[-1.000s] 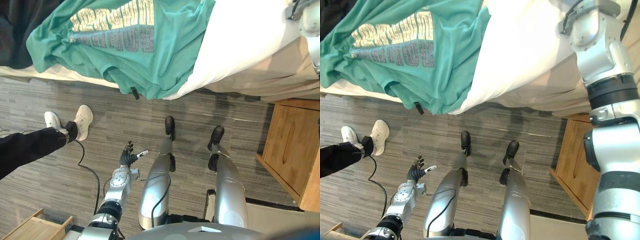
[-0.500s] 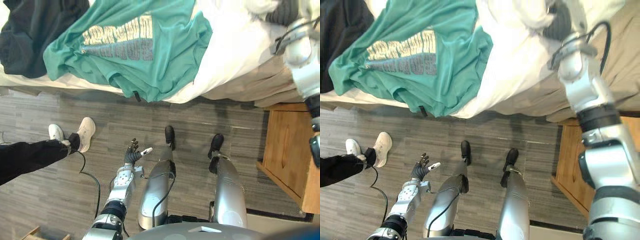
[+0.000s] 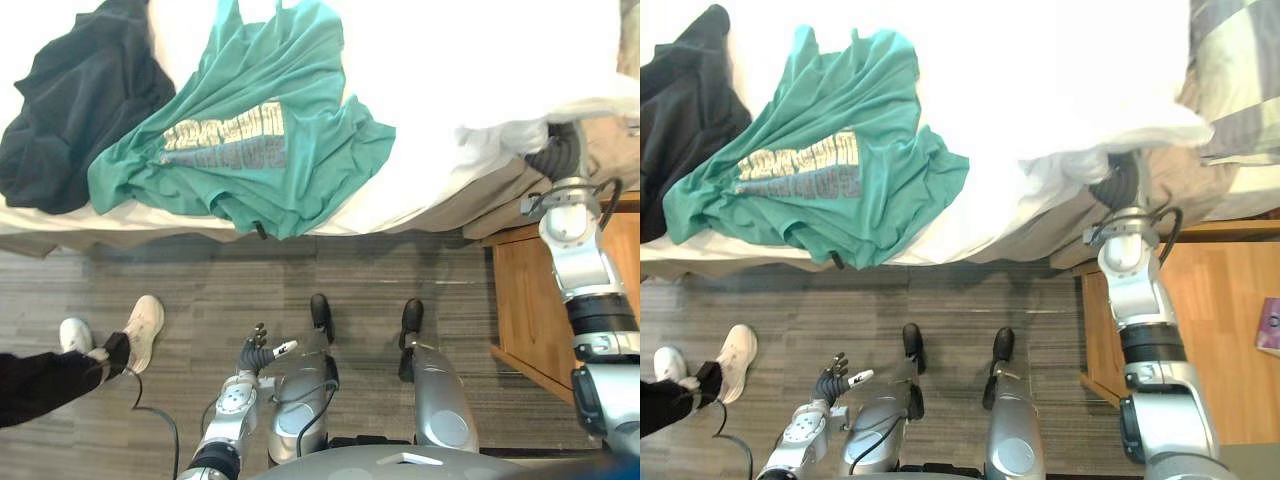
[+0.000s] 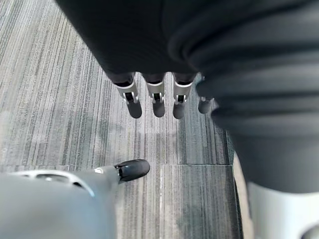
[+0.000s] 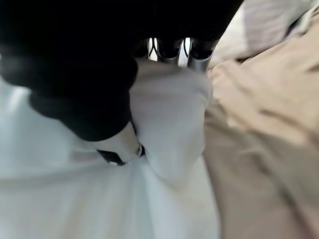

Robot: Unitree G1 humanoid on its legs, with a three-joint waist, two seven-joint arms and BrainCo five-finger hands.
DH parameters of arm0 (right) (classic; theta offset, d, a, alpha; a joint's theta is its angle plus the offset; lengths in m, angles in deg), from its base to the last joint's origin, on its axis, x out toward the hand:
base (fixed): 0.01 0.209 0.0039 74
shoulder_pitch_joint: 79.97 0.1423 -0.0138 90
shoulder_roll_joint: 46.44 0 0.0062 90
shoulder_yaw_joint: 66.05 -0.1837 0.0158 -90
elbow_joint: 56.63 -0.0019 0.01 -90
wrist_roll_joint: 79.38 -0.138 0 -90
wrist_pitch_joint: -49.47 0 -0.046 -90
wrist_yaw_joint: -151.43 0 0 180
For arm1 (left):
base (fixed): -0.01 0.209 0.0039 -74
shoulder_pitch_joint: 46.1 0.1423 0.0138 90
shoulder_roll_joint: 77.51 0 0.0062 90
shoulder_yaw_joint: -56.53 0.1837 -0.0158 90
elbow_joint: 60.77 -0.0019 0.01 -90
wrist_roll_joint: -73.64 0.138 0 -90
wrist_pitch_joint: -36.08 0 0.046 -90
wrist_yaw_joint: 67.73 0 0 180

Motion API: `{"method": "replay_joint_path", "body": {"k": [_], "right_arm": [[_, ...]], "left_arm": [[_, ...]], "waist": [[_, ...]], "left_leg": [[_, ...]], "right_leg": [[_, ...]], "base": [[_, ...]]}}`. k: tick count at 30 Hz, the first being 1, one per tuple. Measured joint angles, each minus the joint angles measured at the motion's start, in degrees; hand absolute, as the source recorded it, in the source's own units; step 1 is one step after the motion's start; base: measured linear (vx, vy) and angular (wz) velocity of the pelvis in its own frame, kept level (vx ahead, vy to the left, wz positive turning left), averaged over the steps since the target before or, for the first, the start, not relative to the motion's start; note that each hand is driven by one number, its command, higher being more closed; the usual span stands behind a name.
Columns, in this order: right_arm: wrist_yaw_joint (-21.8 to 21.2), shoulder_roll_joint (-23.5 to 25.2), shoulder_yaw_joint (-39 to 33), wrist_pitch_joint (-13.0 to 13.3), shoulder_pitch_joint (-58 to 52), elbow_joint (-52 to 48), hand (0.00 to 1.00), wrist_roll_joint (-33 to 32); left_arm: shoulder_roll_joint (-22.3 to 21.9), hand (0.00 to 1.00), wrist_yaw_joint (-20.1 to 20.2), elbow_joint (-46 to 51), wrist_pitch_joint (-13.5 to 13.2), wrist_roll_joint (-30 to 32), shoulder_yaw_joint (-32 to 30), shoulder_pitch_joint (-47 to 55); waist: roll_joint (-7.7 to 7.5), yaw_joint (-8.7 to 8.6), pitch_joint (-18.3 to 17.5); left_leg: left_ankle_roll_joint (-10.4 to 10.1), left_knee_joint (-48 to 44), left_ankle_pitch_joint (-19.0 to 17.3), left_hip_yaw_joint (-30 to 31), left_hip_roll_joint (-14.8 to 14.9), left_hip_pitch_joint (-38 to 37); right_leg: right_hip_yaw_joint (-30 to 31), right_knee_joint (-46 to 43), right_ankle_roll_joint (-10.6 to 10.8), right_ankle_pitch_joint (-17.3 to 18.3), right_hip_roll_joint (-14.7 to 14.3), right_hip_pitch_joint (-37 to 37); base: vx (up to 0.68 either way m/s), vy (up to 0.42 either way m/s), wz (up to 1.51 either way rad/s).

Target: Tidy the bed and pick cloth on bed and put in laundry

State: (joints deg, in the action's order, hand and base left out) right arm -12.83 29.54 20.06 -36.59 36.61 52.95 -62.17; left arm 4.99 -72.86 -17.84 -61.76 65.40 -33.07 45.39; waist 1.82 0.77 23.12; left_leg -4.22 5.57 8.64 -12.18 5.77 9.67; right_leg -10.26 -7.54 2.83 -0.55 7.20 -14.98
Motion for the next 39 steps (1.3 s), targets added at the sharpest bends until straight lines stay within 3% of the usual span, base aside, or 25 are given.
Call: {"method": "replay_joint_path", "body": {"k": [4, 13, 18, 21, 29, 30, 35, 39], "right_arm": [[-0.6, 1.4, -0.7, 0.2, -5.1, -0.1, 0.00, 0.1], [-0.8, 16.6, -7.0, 1.4, -16.0, -0.4, 0.00, -0.1], [-1.8, 25.1, -7.9, -2.9, -30.6, 5.2, 0.00, -2.5], [-1.8, 26.7, -10.6, -3.7, -34.6, 5.2, 0.00, -4.2], [-1.2, 26.7, -17.3, -5.3, -39.5, 1.3, 0.00, -7.0], [-1.2, 26.7, -18.1, -5.6, -40.2, -1.6, 1.00, -7.1], [-0.4, 25.4, -20.7, -5.6, -39.0, -11.8, 1.00, -7.6], [0.0, 21.1, -21.6, -4.1, -32.8, -12.7, 1.00, -15.3]], "left_arm": [[0.2, 0.00, 0.0, -1.5, 0.1, 1.1, -1.1, 0.1], [-1.9, 0.00, -0.1, -4.3, 1.5, 3.3, -5.9, 3.0], [-4.3, 0.00, -0.2, -5.1, 2.4, 4.6, -10.2, 4.8], [-5.1, 0.00, -0.2, -5.4, 2.5, 5.1, -12.1, 4.8], [-7.1, 0.00, -0.2, -5.4, 2.7, 5.5, -14.5, 6.6], [-7.1, 0.00, -0.2, -5.3, 2.8, 5.5, -14.6, 7.4], [-6.2, 0.00, -0.2, -4.8, 3.3, 5.6, -16.0, 9.1], [-5.3, 0.00, -0.1, -5.0, 3.6, 5.6, -15.9, 9.8]], "waist": [[-0.33, -0.18, -1.9], [-0.75, -0.40, -7.1], [-1.87, -0.44, -10.5], [-1.61, -1.39, -10.7], [-1.59, -1.36, -14.8], [-1.62, -1.24, -15.2], [-1.99, -1.27, -15.8], [-2.29, -1.34, -15.9]], "left_leg": [[-0.1, 0.0, -0.8, -0.2, -0.1, -1.4], [-0.4, 0.0, -4.2, -3.0, 0.2, -7.3], [-1.0, 0.0, -6.1, -5.8, 0.7, -10.4], [-1.3, 0.0, -6.5, -7.7, 0.8, -12.2], [-1.2, 0.2, -7.5, -9.8, 1.5, -13.7], [-1.1, 0.3, -7.8, -10.2, 1.5, -13.7], [-0.9, 0.3, -8.3, -10.9, 1.5, -13.4], [-0.8, 0.3, -7.9, -10.6, 1.3, -12.6]], "right_leg": [[0.1, 0.7, 0.2, 0.2, 0.0, 1.6], [1.8, 1.6, 0.6, 2.1, -0.5, 6.6], [3.4, 1.6, 0.8, 3.5, -0.5, 8.6], [4.0, 1.6, 0.9, 3.6, -0.5, 9.6], [4.6, 1.6, 0.6, 3.8, -1.1, 10.5], [4.8, 1.6, 0.6, 3.8, -1.1, 10.5], [4.9, 2.3, 0.7, 3.7, -1.0, 10.5], [4.8, 3.1, 0.9, 3.2, -0.9, 10.1]], "base": [[0.09, 0.010, -0.04], [0.09, 0.008, -0.12], [0.14, 0.003, -0.20], [0.07, 0.007, -0.31], [0.01, -0.002, -0.07], [-0.03, 0.008, -0.02], [0.00, 0.002, -0.01], [0.05, -0.002, 0.02]]}}
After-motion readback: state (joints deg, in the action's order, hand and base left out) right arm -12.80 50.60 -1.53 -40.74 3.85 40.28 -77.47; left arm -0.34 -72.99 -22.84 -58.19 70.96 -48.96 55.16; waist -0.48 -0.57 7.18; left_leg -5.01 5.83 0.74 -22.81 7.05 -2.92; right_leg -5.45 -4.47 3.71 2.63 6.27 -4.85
